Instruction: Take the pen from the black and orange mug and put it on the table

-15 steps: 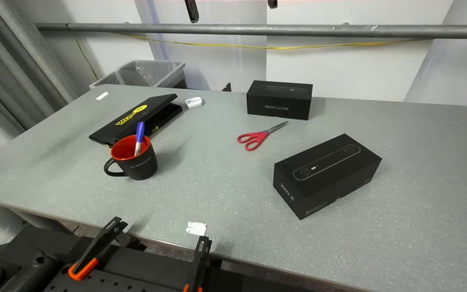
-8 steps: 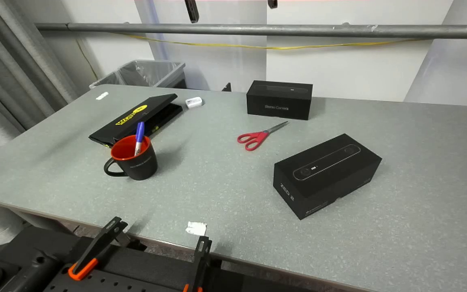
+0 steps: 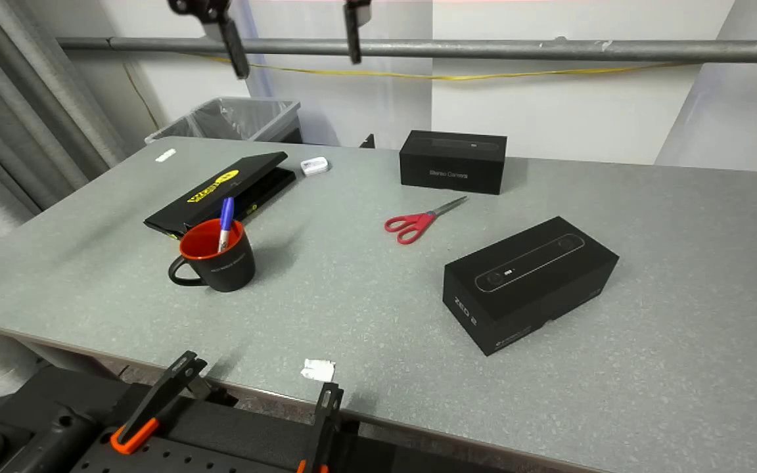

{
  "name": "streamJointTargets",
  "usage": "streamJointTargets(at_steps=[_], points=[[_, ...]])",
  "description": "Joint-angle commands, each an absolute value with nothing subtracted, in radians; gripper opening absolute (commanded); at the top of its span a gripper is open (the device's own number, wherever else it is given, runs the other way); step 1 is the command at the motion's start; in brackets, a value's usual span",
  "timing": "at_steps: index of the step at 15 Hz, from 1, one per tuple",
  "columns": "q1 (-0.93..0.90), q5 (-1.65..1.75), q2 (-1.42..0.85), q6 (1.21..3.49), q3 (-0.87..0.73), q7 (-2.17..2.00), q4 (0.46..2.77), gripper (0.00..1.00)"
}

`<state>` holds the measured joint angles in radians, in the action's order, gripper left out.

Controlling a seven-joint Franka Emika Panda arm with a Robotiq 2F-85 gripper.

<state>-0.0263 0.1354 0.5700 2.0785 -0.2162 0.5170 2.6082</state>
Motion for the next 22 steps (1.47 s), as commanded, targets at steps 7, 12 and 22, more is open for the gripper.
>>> streamJointTargets(at_steps=[7, 12, 22], points=[[-0.162, 0.057, 0.511, 2.124, -0.117, 0.606, 2.741, 1.00], [-0.166, 0.058, 0.509, 2.124, -0.111, 0.616, 2.744, 1.00], [-0.231, -0.117, 0.194, 2.509, -0.034, 0.517, 2.720, 1.00]])
